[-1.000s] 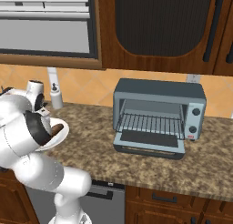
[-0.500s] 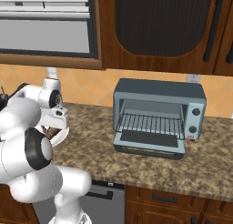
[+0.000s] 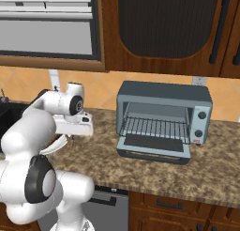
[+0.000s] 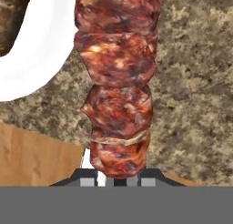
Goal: Pick up the kebab skewer and baguette bread, and place them inside the toaster oven. Close the toaster oven door and start by setting the timer.
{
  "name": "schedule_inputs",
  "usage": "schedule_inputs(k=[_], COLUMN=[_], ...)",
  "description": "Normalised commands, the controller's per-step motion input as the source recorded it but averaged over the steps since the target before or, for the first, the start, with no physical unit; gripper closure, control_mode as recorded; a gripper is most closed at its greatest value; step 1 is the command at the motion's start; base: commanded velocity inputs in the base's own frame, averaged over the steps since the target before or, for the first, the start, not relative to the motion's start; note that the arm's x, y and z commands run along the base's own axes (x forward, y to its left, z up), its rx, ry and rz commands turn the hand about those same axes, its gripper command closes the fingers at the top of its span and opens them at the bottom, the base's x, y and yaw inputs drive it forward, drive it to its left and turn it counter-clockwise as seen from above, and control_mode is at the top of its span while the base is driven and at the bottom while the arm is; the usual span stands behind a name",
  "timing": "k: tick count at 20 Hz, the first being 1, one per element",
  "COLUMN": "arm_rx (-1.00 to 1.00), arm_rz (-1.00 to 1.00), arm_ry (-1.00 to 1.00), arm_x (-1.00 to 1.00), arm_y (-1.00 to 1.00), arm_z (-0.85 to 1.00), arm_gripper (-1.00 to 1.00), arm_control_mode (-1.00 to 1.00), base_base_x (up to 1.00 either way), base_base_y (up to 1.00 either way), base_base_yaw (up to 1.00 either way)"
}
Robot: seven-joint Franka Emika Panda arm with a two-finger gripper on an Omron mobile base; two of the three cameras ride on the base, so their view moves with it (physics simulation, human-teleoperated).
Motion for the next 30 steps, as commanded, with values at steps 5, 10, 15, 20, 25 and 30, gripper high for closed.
schedule_inputs(k=[5, 10, 15, 20, 25, 30], arm_rx=[0.01, 0.00, 0.00, 0.00, 0.00, -0.04], arm_rz=[0.05, 0.02, 0.00, 0.00, 0.00, 0.00], arm_ry=[-0.16, -0.19, -0.09, -0.12, -0.16, -0.01], arm_x=[0.03, 0.19, 0.21, 0.25, 0.31, 0.12], arm_y=[-1.00, -0.86, -0.84, -0.70, -0.37, -0.40], arm_z=[0.09, 0.22, 0.15, 0.06, 0.06, 0.00], arm_gripper=[1.00, 1.00, 1.00, 1.00, 1.00, 1.00], arm_control_mode=[-1.00, -1.00, -1.00, -1.00, -1.00, -1.00], base_base_x=[0.00, 0.00, 0.00, 0.00, 0.00, 0.00], base_base_y=[0.00, 0.00, 0.00, 0.00, 0.00, 0.00], base_base_yaw=[0.00, 0.00, 0.00, 0.00, 0.00, 0.00])
